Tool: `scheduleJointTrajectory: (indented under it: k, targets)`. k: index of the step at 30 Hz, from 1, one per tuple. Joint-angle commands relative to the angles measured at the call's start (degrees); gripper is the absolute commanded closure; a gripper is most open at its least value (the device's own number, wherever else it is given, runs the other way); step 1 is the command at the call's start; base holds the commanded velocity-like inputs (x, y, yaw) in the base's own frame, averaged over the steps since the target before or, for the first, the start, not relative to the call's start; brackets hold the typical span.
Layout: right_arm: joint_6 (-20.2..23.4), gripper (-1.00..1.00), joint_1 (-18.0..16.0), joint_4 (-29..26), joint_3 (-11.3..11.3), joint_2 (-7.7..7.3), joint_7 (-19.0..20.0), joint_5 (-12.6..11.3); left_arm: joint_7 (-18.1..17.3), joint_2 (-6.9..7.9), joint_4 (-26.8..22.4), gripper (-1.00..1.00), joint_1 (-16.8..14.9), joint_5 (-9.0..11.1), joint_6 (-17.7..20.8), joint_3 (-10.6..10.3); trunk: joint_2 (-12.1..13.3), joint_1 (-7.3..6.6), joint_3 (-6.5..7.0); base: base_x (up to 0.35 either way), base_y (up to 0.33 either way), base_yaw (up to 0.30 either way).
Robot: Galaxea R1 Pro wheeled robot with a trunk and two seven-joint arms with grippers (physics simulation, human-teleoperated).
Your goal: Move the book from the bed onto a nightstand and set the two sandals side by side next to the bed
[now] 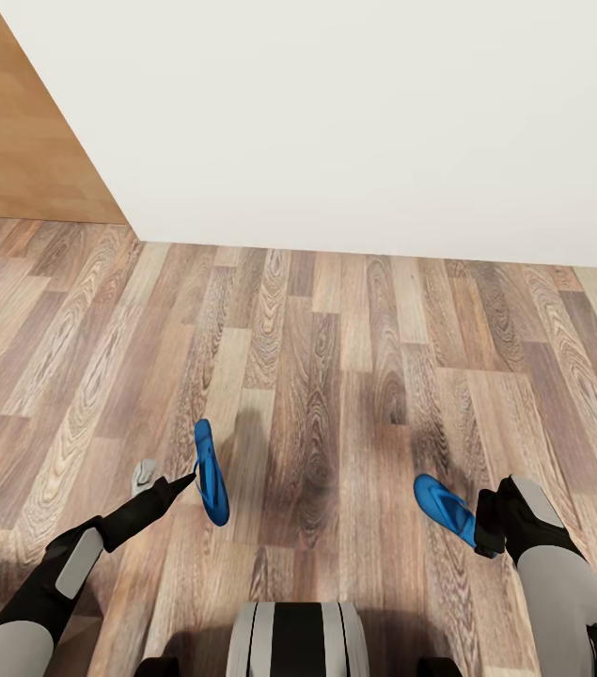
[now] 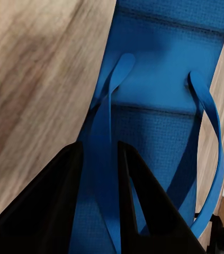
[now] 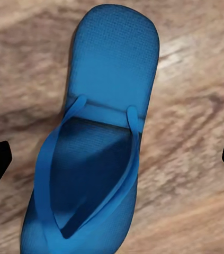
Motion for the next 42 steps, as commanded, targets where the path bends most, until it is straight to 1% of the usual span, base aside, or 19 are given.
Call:
scheduleJointTrajectory:
  k: [1,10,42]
  targets:
    - [-0.6,-1.00,0.0,0.0,0.0,-0.01,-0.1,-0.6,0.2,0.00,0.0,1.00,0.0,0.2,0.3,0.1,0.0,-0.01,-0.03,0.000,0.000,0.000]
    - [-0.6,-1.00,0.0,0.0,0.0,-0.01,-0.1,-0.6,0.2,0.00,0.0,1.00,0.0,0.2,0.3,0.1,0.0,-0.01,-0.03,0.087,0.067,0.000]
    - [-0.6,-1.00,0.0,0.0,-0.1,-0.01,-0.1,-0.5,0.2,0.00,0.0,1.00,0.0,0.2,0.2,0.0,0.0,-0.01,-0.03,0.002,0.020,0.000]
